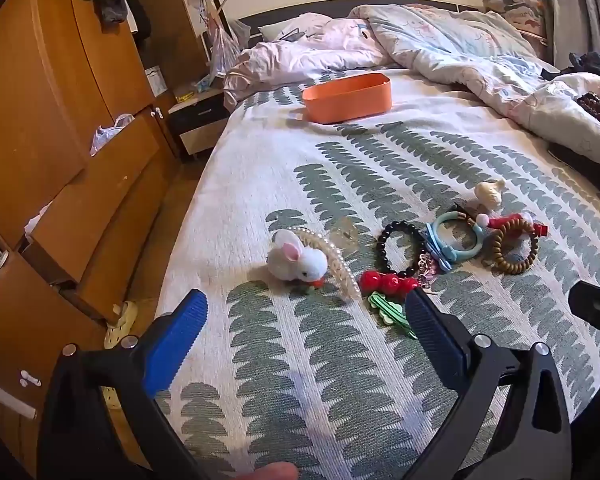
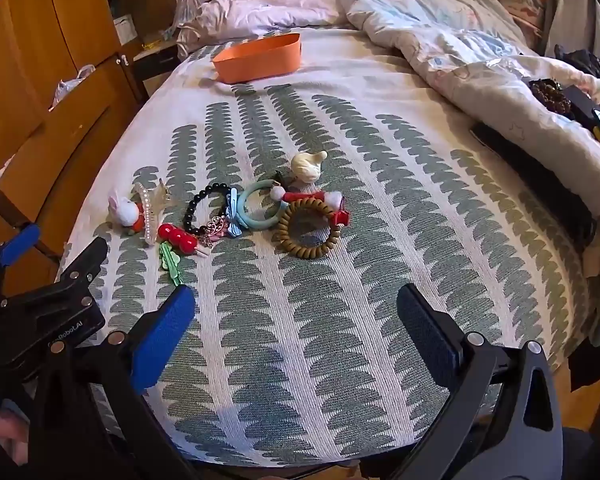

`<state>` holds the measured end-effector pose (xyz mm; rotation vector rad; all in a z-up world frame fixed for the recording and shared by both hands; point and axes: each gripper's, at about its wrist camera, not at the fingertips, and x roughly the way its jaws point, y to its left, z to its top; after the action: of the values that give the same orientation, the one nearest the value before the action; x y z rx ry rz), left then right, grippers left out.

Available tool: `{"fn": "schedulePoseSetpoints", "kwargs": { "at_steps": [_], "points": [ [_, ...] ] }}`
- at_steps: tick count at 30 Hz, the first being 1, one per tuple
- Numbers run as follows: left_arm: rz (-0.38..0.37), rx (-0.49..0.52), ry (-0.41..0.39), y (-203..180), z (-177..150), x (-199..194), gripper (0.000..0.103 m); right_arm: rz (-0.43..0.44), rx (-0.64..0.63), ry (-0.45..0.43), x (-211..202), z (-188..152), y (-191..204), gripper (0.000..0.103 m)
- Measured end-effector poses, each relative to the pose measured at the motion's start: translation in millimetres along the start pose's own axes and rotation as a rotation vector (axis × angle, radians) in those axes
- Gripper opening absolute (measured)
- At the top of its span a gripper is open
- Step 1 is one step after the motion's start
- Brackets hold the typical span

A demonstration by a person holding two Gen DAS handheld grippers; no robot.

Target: Organize jewelry

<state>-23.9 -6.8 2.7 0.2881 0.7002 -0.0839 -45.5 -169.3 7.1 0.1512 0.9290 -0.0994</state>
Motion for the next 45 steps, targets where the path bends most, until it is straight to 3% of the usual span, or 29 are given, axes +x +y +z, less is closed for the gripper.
{"fn": "schedulePoseSetpoints", "kwargs": {
  "at_steps": [1, 10, 13, 18, 31, 45],
  "points": [
    [-0.025, -0.012, 0.038, 11.3, 11.3, 20.1, 0.098, 0.007, 0.002, 0.0, -0.3, -0.2, -0.4, 0.1],
    [-0.028, -0.001, 0.039, 10.0, 12.1, 21.8, 0.098, 0.022, 0.013, -0.005, -3.2, 1.2, -0.6, 0.1],
    [-0.028, -0.001, 0.04, 9.7, 12.4, 21.8, 0.098, 0.064, 0.034, -0.004, -5.6, 1.2, -7.8, 0.1],
    [-0.041, -0.006, 0.036, 11.2, 12.9, 21.1, 0.098, 0.035, -0.003, -0.014, -6.5, 0.6, -0.4, 0.1],
    [-0.032, -0.005, 0.023, 11.6, 12.9, 19.0, 0.098, 0.117, 0.029, -0.007, -7.7, 0.4, -5.4, 0.1],
    [-0.023, 0.002, 0.017, 12.9, 11.5, 19.3, 0.098, 0.092, 0.002, -0.023, -8.1, -0.3, -1.5, 0.1]
  ]
}}
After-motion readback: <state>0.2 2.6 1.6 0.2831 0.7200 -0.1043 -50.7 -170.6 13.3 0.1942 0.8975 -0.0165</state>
